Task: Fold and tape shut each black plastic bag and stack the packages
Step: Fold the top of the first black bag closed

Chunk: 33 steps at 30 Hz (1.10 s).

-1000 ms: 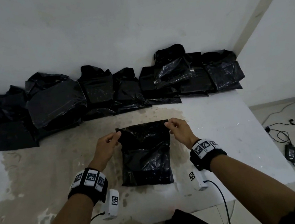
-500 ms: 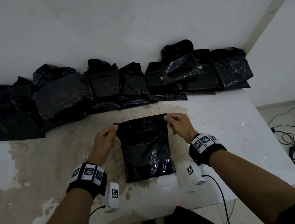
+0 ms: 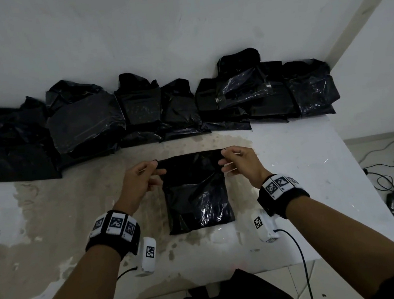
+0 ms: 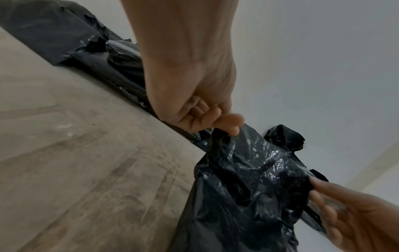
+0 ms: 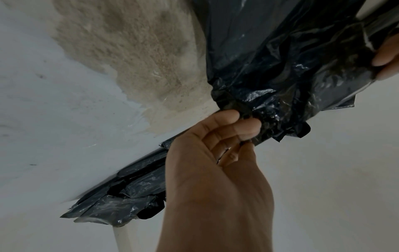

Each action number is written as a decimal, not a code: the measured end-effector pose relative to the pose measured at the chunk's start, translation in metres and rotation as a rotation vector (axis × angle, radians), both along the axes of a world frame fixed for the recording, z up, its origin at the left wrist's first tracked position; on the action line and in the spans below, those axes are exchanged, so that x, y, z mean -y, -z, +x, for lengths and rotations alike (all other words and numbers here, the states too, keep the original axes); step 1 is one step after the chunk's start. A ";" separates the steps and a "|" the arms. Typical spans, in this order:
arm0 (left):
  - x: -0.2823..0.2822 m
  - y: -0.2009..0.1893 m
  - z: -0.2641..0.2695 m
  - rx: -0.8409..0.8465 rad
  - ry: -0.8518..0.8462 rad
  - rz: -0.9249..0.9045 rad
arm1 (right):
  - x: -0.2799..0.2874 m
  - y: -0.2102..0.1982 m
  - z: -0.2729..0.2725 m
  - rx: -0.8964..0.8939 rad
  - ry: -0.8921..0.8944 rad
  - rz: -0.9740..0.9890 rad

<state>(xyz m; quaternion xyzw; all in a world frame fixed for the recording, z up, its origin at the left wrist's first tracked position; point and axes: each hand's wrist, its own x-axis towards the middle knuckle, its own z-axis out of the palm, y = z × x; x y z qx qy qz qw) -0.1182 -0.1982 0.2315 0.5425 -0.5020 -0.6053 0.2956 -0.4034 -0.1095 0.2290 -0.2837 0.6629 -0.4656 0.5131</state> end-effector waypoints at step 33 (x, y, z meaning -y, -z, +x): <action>-0.050 0.072 0.000 0.234 0.118 0.009 | -0.025 0.049 0.020 -0.227 -0.196 0.095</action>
